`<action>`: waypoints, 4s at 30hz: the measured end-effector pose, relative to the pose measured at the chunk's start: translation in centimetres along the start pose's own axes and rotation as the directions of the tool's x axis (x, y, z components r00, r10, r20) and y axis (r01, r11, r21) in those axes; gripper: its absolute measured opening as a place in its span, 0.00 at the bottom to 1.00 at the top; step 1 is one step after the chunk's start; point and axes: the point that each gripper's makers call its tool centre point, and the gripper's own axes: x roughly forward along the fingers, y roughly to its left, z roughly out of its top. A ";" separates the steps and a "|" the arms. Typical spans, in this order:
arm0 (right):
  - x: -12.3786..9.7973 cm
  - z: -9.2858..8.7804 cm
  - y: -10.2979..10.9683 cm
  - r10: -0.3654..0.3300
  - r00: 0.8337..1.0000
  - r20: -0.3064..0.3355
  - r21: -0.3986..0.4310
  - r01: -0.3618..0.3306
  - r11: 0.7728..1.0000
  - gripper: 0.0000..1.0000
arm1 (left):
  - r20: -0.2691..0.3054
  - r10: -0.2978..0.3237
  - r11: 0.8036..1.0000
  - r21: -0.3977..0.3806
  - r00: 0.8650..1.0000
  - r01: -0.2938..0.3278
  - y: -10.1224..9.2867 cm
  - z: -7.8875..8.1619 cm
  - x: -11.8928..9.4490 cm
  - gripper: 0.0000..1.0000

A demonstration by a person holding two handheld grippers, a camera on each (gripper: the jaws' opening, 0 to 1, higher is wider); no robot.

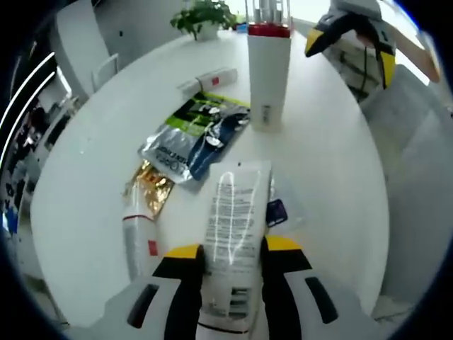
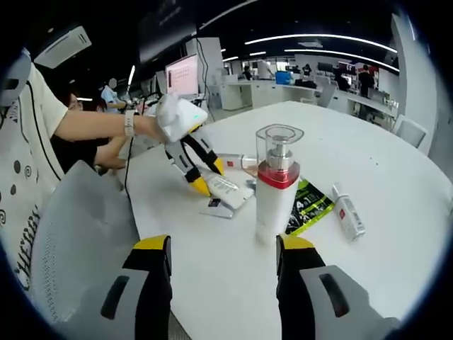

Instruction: Arrange the skincare products in the storage area until every visible bottle or jar stands upright without overlapping.

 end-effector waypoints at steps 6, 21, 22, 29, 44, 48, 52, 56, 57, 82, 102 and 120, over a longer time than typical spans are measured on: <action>0.0 0.8 0.5 0.004 0.999 0.040 -0.017 -0.004 1.000 0.49 | 0.023 0.022 1.000 -0.004 0.999 -0.022 0.1 -0.2 -0.2 0.27; -0.2 0.5 1.6 0.048 0.999 0.024 0.018 -0.048 0.999 0.20 | 0.069 0.055 0.998 -0.034 0.996 -0.052 -0.9 -0.3 -2.5 0.27; -0.2 0.6 1.6 0.048 0.998 0.027 0.016 -0.049 0.999 0.19 | 0.076 0.059 0.998 -0.034 0.995 -0.056 -0.9 -0.1 -2.8 0.27; 0.3 0.6 2.4 0.082 0.997 0.012 -0.001 -0.082 0.997 0.19 | 0.183 0.063 0.997 -0.055 0.981 -0.053 -2.0 2.4 -5.0 0.27; 0.5 3.7 3.9 0.145 0.977 0.154 0.009 -0.148 0.989 0.31 | 0.408 -0.048 0.996 -0.052 0.912 0.076 -6.5 9.2 -8.1 0.27; 0.0 5.0 3.9 0.153 0.965 0.215 0.022 -0.161 0.987 0.35 | 0.452 -0.086 0.992 -0.046 0.888 0.120 -7.3 9.9 -8.1 0.26; -0.3 6.0 4.2 0.169 0.956 0.242 -0.019 -0.169 0.985 0.34 | 0.481 -0.133 0.984 -0.040 0.866 0.174 -8.2 10.4 -8.3 0.26; -0.6 7.4 5.0 0.198 0.933 0.301 -0.035 -0.197 0.980 0.37 | 0.516 -0.185 0.973 -0.022 0.836 0.229 -9.1 10.9 -8.7 0.26; -0.6 7.6 5.1 0.204 0.928 0.312 -0.037 -0.202 0.979 0.38 | 0.524 -0.191 0.971 -0.024 0.830 0.239 -9.5 11.2 -8.8 0.26; -1.4 11.6 9.2 0.368 0.808 0.461 -0.103 -0.363 0.926 0.44 | 0.661 -0.432 0.862 0.103 0.614 0.496 -14.4 14.7 -12.6 0.26; -1.1 11.6 9.0 0.297 0.826 0.479 -0.023 -0.327 0.945 0.39 | 0.666 -0.430 0.861 0.101 0.609 0.498 -14.7 14.6 -12.4 0.28; 1.0 10.9 4.7 -0.024 0.917 0.399 0.061 -0.001 0.998 0.35 | 0.622 -0.134 0.987 0.009 0.772 0.163 -12.0 14.9 -9.4 0.28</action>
